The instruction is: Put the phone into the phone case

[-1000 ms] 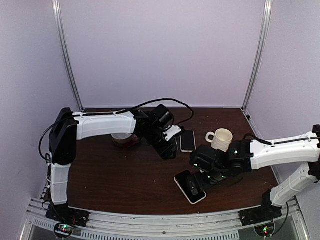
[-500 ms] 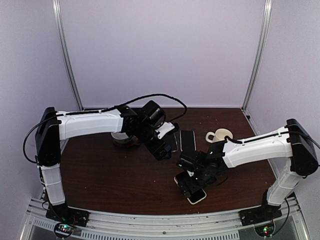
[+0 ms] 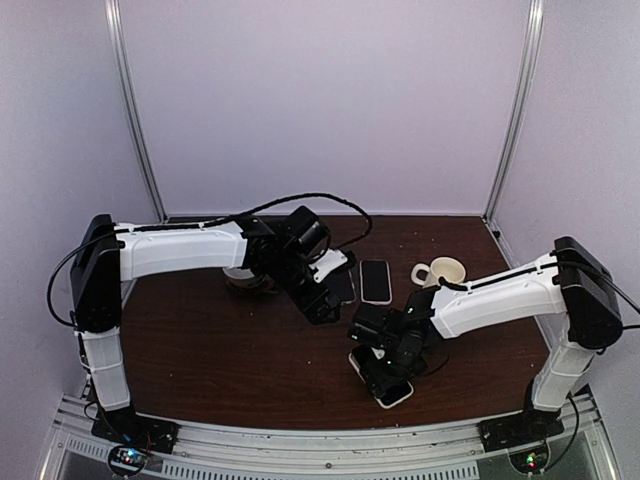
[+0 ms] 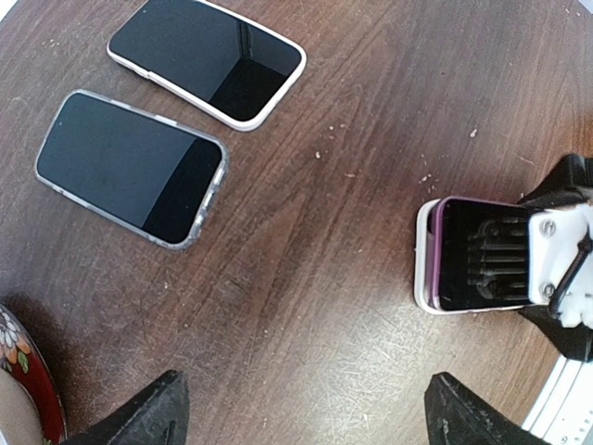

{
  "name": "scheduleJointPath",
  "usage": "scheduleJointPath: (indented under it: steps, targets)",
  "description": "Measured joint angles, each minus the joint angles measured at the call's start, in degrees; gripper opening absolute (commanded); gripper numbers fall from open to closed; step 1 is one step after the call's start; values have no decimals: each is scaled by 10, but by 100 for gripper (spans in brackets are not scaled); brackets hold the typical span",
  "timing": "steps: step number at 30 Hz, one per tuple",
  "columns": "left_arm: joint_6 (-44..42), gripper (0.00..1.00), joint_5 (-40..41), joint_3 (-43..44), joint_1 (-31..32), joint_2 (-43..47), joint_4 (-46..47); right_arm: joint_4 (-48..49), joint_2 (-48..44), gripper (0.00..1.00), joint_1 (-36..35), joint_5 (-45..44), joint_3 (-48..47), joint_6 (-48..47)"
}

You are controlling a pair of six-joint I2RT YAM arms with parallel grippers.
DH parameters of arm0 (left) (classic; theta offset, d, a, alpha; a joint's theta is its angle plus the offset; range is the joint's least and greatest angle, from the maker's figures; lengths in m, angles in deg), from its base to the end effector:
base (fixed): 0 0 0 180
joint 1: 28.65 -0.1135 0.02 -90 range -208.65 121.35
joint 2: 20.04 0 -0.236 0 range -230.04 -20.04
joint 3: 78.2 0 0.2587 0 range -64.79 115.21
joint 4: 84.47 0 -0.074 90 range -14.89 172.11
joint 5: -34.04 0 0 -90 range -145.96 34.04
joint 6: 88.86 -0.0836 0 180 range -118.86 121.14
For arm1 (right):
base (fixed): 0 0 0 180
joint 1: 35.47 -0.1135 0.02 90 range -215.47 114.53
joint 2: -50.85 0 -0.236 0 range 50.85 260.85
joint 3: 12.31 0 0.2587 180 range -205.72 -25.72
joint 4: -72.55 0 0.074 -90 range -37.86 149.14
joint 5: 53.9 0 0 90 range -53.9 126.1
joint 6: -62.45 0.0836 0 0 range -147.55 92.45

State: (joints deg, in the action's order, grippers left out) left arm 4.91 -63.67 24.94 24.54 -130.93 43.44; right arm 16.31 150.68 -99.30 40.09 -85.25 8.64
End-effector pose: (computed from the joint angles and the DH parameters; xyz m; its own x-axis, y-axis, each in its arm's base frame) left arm 0.2542 -0.3584 0.1635 -0.5718 0.6553 -0.4937 0.7979 0.5841 -0.1488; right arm 0.1314 0.2806 0.0728 -0.8842 -0.4638 -0.0557 -0.4670 0.8752 0.1264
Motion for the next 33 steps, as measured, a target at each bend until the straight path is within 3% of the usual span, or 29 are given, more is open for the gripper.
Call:
scheduleJointPath:
  steps: [3, 7, 18, 26, 33]
  targets:
    - [0, 92, 0, 0, 0, 0, 0, -3, 0, 55, 0, -4, -2, 1]
    - [0, 92, 0, 0, 0, 0, 0, -3, 0, 52, 0, -4, -2, -6]
    - [19, 92, -36, -29, -7, 21, 35, 27, -40, 29, 0, -30, 18, -31]
    - [144, 98, -169, -175, -37, 155, 218, 140, -181, 25, -7, -101, 77, -71]
    - [284, 82, -202, -269, -36, 199, 436, 230, -232, 24, -21, -172, 77, -129]
